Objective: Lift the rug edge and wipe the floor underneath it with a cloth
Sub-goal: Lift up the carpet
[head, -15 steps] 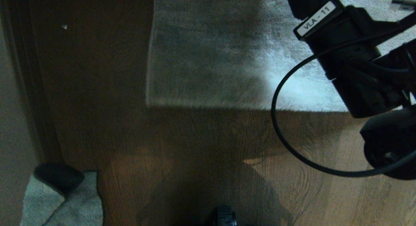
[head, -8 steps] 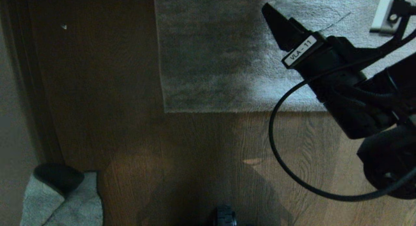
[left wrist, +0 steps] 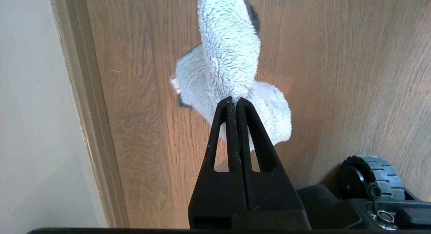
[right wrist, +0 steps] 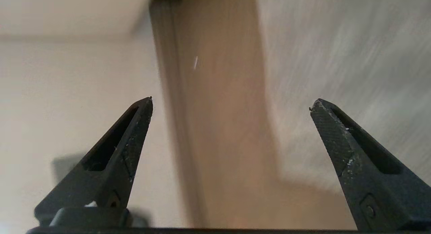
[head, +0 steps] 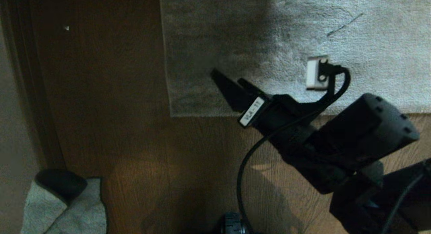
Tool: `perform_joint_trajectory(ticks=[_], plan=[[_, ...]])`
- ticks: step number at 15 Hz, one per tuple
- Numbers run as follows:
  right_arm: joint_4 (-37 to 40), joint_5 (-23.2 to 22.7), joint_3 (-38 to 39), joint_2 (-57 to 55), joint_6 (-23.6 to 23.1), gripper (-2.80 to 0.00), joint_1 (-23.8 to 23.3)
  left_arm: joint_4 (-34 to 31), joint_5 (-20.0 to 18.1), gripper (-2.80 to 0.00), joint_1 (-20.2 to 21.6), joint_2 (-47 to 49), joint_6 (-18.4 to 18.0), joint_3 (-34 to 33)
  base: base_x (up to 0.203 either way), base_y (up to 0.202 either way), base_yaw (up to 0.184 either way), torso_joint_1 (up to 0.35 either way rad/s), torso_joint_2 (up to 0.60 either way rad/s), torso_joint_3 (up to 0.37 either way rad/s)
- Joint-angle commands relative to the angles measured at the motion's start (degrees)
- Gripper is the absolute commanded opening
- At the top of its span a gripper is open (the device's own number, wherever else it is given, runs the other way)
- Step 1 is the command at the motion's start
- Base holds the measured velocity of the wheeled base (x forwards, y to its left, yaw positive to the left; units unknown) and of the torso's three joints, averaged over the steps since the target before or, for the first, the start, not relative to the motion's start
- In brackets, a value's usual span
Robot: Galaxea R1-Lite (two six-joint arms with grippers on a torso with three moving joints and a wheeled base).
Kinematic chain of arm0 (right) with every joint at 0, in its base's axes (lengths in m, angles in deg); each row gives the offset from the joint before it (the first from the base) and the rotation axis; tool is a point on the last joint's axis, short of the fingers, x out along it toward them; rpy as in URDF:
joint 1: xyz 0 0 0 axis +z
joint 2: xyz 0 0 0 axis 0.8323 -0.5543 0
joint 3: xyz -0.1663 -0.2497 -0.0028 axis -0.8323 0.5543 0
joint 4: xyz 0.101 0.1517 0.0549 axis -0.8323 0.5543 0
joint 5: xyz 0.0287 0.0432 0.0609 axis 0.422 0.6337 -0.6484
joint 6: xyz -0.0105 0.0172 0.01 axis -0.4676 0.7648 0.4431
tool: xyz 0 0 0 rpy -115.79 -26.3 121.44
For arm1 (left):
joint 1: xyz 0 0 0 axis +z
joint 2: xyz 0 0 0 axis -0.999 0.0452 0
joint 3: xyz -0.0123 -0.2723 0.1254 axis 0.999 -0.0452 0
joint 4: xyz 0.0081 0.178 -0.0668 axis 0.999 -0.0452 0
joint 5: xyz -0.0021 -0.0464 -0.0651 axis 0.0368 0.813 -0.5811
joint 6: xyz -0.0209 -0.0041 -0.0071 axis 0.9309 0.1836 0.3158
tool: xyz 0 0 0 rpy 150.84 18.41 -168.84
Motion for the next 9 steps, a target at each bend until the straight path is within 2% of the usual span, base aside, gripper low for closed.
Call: perform_joint_trajectory(ticks=[1,4,6,9], plan=[[-2.36,1.07,0.12,-6.95,4.30,0.00,3.23,-0.01,0.02,-2.80,-0.01,0.00,0.03,-0.02,0.000,0.000,0.000,0.000,0.00,0.000],[-2.44,5.54,-1.51,-13.18,7.05,0.00,6.07,0.01,0.02,-2.80,-0.01,0.00,0.03,0.02,0.000,0.000,0.000,0.000,0.00,0.000],[-2.41,13.92,-5.96,-17.78,7.24,0.00,7.13,0.05,0.02,-2.80,-0.01,0.00,0.03,0.00,0.000,0.000,0.000,0.000,0.00,0.000],[-2.65,21.29,-7.43,-21.12,4.30,0.00,7.43,-0.01,0.02,-2.80,-0.01,0.00,0.03,-0.05,0.000,0.000,0.000,0.000,0.00,0.000]])
